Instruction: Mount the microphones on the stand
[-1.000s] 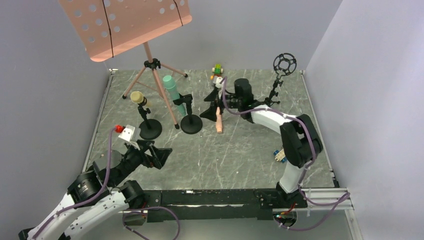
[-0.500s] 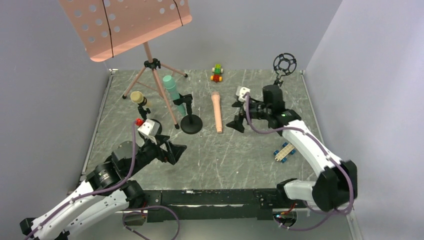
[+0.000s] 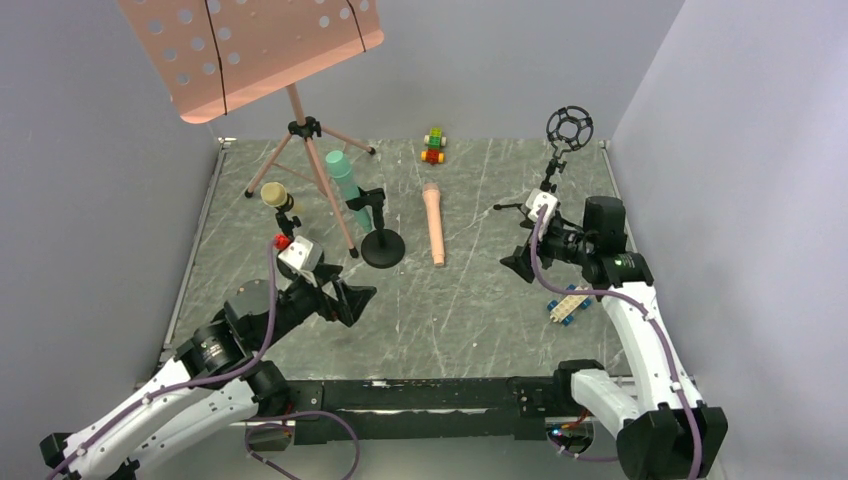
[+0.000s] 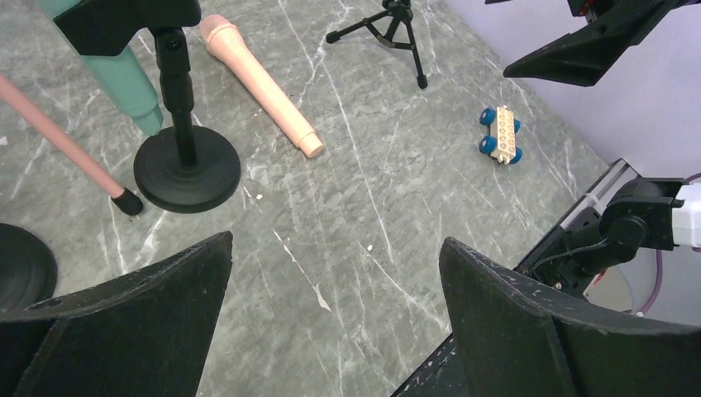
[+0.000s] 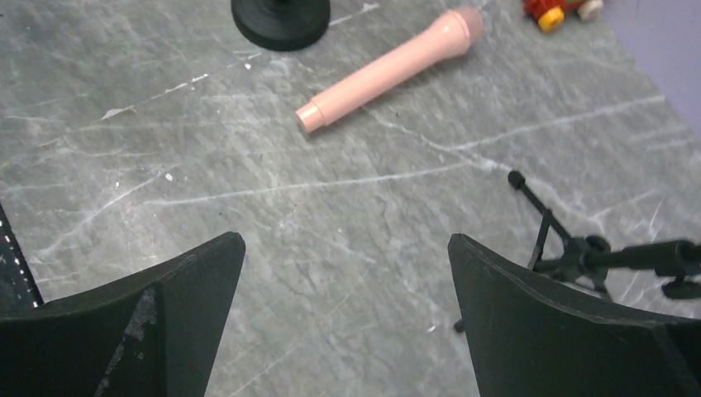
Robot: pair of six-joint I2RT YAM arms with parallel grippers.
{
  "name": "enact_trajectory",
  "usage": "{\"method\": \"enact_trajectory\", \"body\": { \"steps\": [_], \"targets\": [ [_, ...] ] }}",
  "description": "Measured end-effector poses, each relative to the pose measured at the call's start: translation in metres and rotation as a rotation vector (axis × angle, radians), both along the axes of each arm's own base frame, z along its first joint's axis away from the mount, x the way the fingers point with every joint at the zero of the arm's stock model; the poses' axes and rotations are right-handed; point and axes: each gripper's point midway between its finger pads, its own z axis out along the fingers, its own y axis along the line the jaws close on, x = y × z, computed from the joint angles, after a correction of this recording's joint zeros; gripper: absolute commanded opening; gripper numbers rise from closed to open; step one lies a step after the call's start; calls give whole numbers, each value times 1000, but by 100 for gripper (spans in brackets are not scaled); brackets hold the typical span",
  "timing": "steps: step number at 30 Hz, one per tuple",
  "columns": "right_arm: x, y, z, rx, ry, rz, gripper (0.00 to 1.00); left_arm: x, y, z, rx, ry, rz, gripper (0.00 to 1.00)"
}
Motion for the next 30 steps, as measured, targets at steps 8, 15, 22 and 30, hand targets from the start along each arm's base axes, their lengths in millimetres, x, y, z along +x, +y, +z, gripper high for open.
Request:
{"method": "enact_trajectory", "body": {
  "steps": [8, 15, 22, 30],
  "targets": [
    [-12, -21, -19, -22, 129, -91, 100, 6, -7, -5, 45, -11, -13, 99],
    [-11, -50, -21, -24, 170, -215, 100, 12, -11, -17, 108, -4, -19, 99],
    [-12, -75, -22, -20, 183, -312, 100, 22, 5, -11, 163, -68, 25, 99],
    [-12, -84, -27, 22, 236, -344, 100, 66, 55, -20, 280, -53, 181, 99]
  ]
}}
